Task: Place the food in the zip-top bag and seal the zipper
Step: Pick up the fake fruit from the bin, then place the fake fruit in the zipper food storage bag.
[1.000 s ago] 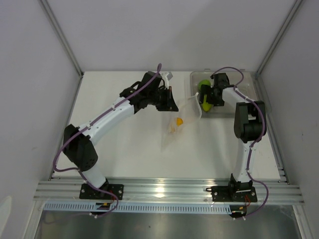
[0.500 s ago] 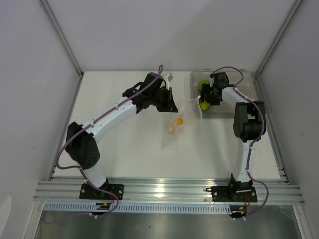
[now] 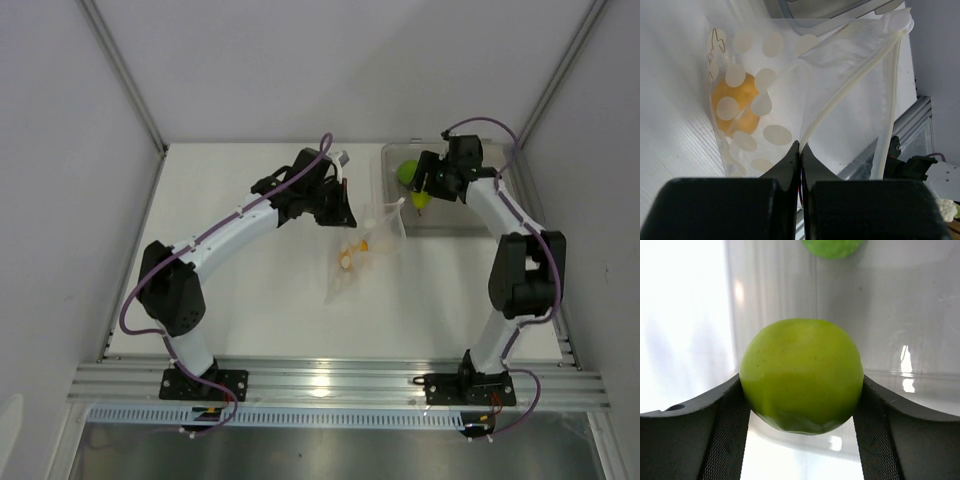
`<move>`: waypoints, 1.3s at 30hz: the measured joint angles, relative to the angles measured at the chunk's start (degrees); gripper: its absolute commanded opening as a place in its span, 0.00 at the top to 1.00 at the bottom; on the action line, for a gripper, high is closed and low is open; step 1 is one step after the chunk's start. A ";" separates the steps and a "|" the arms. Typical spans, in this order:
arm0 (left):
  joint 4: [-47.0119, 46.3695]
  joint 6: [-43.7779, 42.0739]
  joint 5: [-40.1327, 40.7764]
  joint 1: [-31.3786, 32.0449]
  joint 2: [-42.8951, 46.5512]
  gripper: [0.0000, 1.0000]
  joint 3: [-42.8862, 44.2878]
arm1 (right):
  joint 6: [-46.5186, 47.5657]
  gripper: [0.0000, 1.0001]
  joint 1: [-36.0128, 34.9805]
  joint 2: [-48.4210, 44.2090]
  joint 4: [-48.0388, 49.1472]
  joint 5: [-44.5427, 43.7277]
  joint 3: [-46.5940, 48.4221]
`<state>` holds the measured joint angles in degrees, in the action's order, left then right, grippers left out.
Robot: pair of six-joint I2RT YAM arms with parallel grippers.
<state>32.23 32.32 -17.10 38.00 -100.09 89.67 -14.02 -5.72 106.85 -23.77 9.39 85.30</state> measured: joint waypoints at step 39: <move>1.90 -1.29 -4.22 0.02 -1.14 0.99 1.49 | -6.88 0.91 -28.37 -33.99 -5.01 -16.15 -13.92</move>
<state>34.13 31.03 -21.32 38.02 -101.23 91.15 -20.91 -34.09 72.86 -28.77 -6.76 71.37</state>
